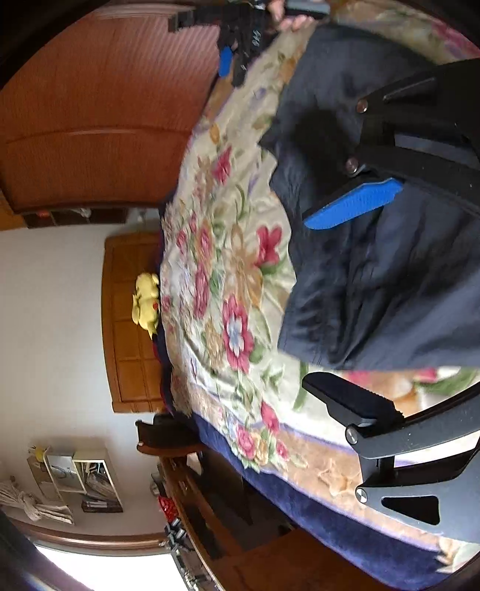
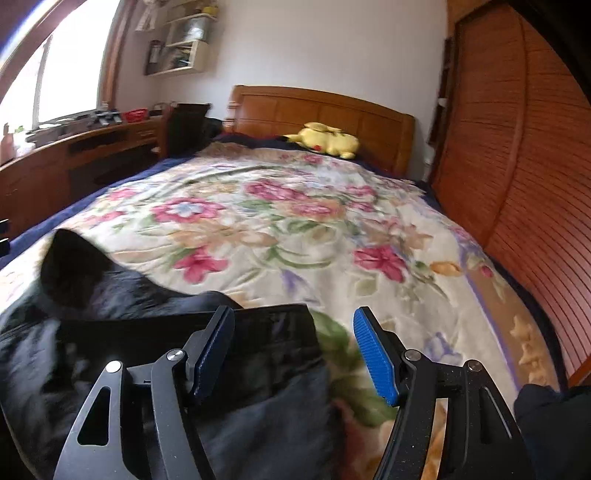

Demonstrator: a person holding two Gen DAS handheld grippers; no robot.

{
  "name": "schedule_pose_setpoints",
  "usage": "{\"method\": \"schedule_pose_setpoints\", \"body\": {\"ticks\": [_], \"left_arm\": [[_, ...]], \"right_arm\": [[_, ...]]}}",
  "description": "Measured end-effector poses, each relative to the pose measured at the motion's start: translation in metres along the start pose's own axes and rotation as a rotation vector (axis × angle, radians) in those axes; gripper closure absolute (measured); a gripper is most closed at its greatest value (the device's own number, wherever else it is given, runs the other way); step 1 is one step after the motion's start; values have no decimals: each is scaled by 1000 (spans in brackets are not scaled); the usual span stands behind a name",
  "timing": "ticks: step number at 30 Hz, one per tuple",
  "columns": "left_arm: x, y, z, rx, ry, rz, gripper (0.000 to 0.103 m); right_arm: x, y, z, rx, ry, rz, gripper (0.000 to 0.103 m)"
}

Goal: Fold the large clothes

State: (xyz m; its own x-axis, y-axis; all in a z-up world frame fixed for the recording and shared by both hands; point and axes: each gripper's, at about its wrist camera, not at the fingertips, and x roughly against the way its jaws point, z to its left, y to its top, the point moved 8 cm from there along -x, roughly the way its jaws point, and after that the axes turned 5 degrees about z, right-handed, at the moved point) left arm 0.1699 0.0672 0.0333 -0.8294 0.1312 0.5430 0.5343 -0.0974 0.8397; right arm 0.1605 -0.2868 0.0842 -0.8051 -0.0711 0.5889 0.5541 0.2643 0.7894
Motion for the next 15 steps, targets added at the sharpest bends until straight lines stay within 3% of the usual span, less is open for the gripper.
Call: {"method": "schedule_pose_setpoints", "body": {"ticks": [7,15], "left_arm": [[26,-25,-33,12,-46,-2,22],[25,-64,-24,49,-44,35,22]], "right_arm": [[30,-19,40,51,108,3,34],[19,-21,74,107,184,62,34]]}}
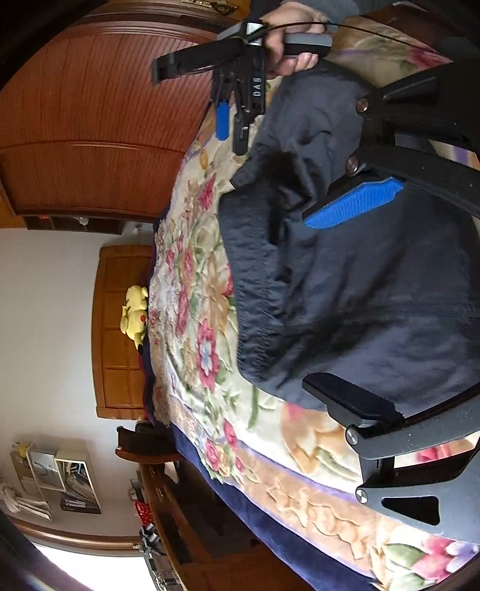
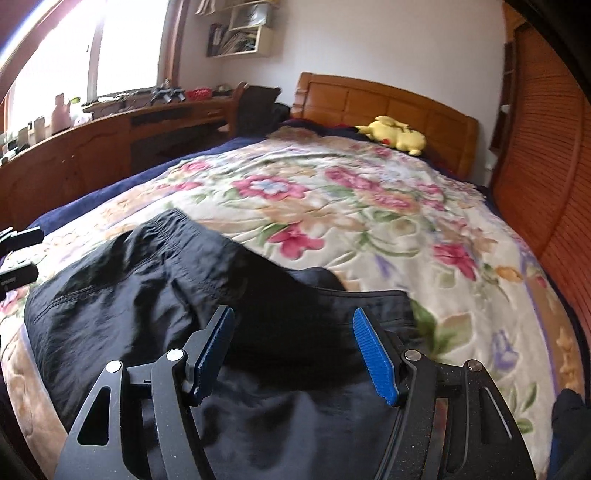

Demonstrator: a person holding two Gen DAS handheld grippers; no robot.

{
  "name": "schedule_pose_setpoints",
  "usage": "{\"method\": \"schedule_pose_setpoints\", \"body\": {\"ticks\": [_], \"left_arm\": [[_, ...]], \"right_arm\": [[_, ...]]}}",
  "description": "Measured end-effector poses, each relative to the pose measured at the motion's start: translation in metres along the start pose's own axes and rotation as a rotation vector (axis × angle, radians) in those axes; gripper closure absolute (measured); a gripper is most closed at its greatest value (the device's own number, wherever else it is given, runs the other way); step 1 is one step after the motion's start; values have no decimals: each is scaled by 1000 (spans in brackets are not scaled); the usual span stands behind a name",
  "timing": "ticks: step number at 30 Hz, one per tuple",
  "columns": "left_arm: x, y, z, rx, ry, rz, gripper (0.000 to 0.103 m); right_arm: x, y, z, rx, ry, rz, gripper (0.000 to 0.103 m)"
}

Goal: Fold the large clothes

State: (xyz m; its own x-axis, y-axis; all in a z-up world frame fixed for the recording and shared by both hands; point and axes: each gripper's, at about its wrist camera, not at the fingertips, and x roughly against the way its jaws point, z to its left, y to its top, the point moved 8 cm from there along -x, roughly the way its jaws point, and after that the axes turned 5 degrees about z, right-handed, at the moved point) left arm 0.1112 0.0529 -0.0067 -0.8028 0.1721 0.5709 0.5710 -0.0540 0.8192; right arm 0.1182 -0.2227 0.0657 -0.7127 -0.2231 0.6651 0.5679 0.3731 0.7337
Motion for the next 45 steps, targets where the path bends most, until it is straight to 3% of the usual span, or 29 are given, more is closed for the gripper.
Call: {"method": "schedule_pose_setpoints", "body": {"ticks": [8,14,18,25,27,30,34,36,38,45], "left_arm": [[-11,-10,20,16,-1,10,22],[-20,-14,23,20,-13,23,22],[-23,-15,19,10,-22,31,22],[-29,-16,16,9,-29,44,22],[-30,-18,14,4,-30,52,22],[-31,-23,10,-9,-24,60,22],[-32,-25,8,-13,-30,66,22],[-32,-25,7,-6,-39,67,22],[-33,-24,7,-2,-43,68,22],[-37,-28,2,-18,-45,81,22]], "right_arm": [[-44,17,19,63,47,93,34],[-86,30,18,63,39,159,64],[-115,36,17,85,34,205,92],[-125,60,7,46,-47,119,93],[-129,57,9,50,-50,143,88],[-126,51,8,62,8,185,57],[-97,60,-41,-50,-6,107,31],[-91,55,-69,-85,-45,112,30],[-95,42,-96,-89,-137,159,30],[-115,-2,-152,-209,-191,268,30]]}}
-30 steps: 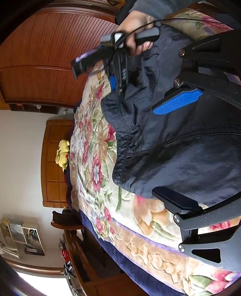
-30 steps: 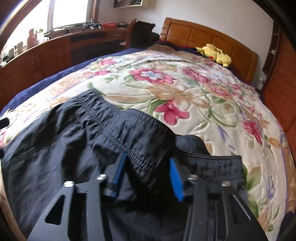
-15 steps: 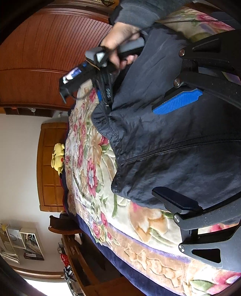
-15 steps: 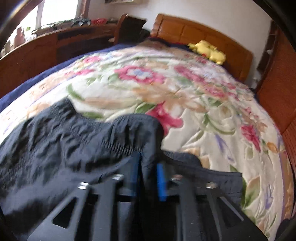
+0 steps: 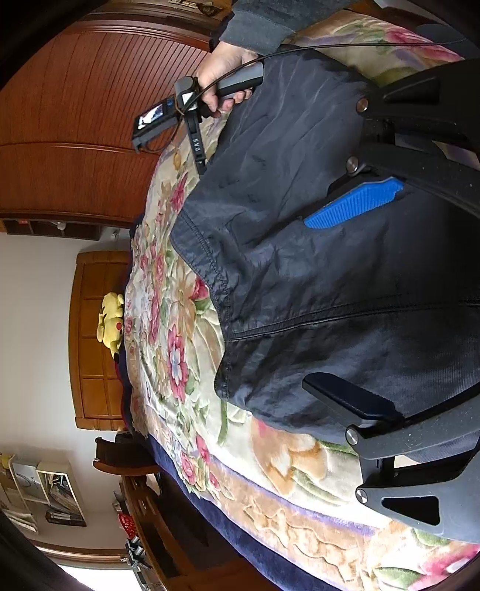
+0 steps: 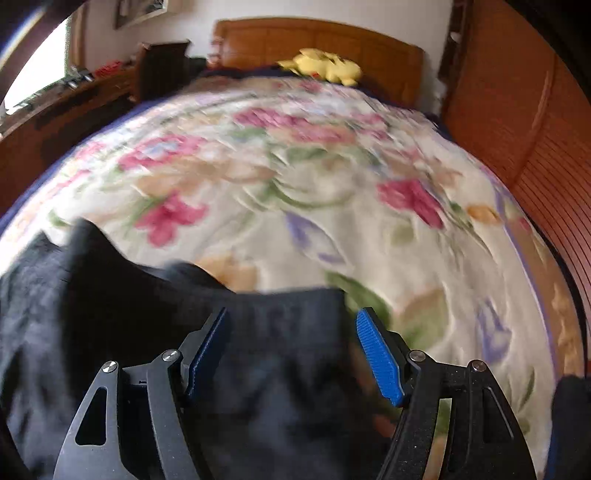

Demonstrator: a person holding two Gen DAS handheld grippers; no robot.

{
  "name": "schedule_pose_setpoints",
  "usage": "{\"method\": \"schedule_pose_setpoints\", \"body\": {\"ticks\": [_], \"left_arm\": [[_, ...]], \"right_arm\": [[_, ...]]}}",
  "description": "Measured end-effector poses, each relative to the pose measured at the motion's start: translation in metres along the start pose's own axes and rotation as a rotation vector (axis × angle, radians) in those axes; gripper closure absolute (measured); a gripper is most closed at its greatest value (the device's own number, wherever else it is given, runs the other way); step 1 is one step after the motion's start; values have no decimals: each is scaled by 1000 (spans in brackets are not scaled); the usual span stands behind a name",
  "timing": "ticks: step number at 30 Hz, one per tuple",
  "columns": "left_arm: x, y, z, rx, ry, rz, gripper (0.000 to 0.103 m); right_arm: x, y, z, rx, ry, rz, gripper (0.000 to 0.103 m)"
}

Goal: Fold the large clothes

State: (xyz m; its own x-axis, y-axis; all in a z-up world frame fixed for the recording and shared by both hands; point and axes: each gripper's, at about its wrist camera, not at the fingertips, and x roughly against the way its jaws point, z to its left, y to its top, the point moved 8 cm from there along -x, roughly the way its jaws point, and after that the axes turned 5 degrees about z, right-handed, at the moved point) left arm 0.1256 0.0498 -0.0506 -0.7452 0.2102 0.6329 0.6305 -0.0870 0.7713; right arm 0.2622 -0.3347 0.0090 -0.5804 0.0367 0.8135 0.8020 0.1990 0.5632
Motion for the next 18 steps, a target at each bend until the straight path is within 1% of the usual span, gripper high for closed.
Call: {"method": "schedule_pose_setpoints", "body": {"ticks": [3,6,7,8,10,11,13,14,16,17,18], "left_arm": [[-3,-2,0,-2,2,11,22],[-5,-4,0,-4,5,20,22],[-7,-4,0,-4,6,23,22],[-8,-4,-1,-7,7,27,22],[-11,-5,-2,-12,10,35,22],[-12,-6,-3,-16,13,39,22],[-14,-8,-4,-25,18,47,22],[-14,-9,-5,-28,19,49,22],[-16,-9,-5,-32,24,56,22],[-17,-10,-4,-32,26,58,22],[-17,-10,-4,-31,27,61,22]], "right_arm": [[-21,-4,-2,-13,10,69,30],[-32,-4,0,-28,43,89,30],[-35,2,-2,-30,50,92,31],[-36,1,-3,-30,57,92,32],[-37,-1,0,-24,89,92,48],[-34,-2,2,-16,96,90,51],[-31,-5,2,2,100,91,67],[-30,-6,2,13,93,93,71],[-26,-8,0,31,77,92,86],[-23,-7,0,38,68,85,88],[-20,-7,-3,43,53,70,93]]}}
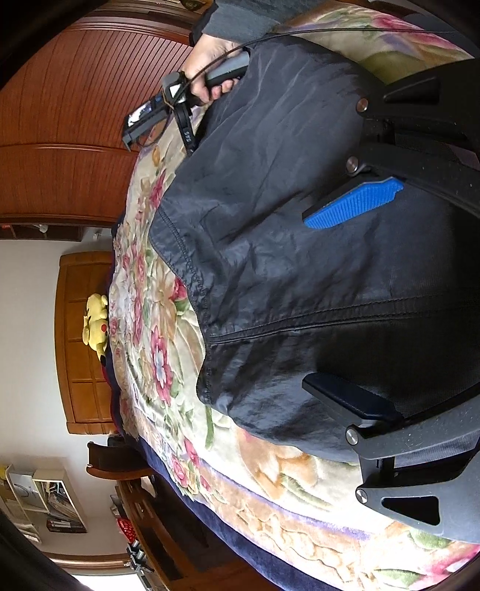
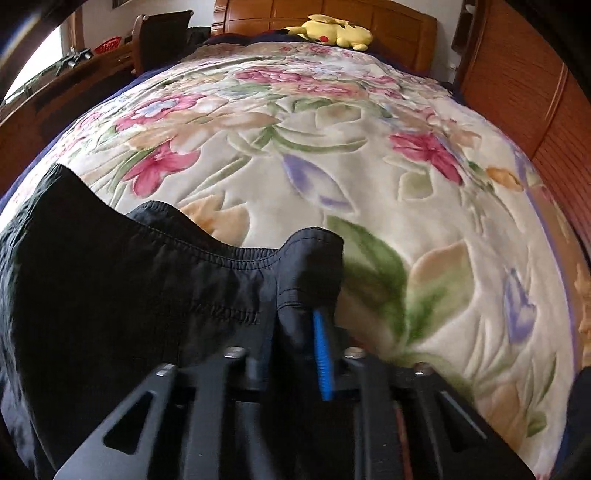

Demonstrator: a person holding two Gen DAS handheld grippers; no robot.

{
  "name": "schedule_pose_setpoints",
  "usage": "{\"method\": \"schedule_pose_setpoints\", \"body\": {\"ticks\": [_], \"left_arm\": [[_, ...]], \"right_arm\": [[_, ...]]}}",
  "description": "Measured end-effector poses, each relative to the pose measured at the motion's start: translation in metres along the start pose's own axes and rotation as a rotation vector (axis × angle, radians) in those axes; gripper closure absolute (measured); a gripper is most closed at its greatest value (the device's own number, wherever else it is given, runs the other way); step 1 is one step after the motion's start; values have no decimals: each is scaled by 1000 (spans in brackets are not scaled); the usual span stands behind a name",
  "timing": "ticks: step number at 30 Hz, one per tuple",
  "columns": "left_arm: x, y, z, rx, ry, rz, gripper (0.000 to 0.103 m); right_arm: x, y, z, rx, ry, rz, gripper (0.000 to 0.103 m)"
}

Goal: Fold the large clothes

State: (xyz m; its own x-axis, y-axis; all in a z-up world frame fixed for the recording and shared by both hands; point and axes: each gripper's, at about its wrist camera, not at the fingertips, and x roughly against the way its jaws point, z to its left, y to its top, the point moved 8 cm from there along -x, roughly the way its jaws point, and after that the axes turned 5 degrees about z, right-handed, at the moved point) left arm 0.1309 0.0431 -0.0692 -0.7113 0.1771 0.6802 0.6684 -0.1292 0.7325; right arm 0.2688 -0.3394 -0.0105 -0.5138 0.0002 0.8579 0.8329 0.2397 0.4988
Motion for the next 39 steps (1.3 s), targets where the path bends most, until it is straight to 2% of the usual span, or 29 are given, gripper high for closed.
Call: {"method": "schedule_pose_setpoints", "body": {"ticks": [4,7,9,13,14,16,17,18,19,27,30,34,39], "left_arm": [[-3,-2,4,11,4,15,22],[-5,-3,6,22,3,26,22],[-5,-4,7,26,3,29,22],[-5,-5,6,25,4,29,22],[-5,-5,6,24,4,29,22],[-4,-5,6,24,4,28,22],[-5,-5,6,24,4,28,22],[-5,-5,6,24,4,28,22],[-4,-5,6,24,6,27,22],[2,-4,9,41,8,7,22],[4,-3,11,53,5,1,22],[7,-3,13,60,-1,-5,22],[9,-4,13,61,-2,-10,22]], "right_arm": [[17,2,-13,-13,-31,-66,97],[29,1,-41,-80,-105,-118,97],[25,-5,-52,-121,-104,-90,97],[22,-9,-48,-109,-130,-73,96],[23,-9,-47,-111,-129,-71,92],[28,-7,-45,-112,-170,-77,66],[32,-6,-41,-98,-187,-89,59],[38,-1,-32,-80,-188,-102,49],[44,3,-18,-60,-167,-115,48],[69,-3,102,165,70,-147,48],[67,-10,148,240,149,-128,48],[42,-18,184,306,155,-66,48],[6,-11,198,317,113,-19,46]]}}
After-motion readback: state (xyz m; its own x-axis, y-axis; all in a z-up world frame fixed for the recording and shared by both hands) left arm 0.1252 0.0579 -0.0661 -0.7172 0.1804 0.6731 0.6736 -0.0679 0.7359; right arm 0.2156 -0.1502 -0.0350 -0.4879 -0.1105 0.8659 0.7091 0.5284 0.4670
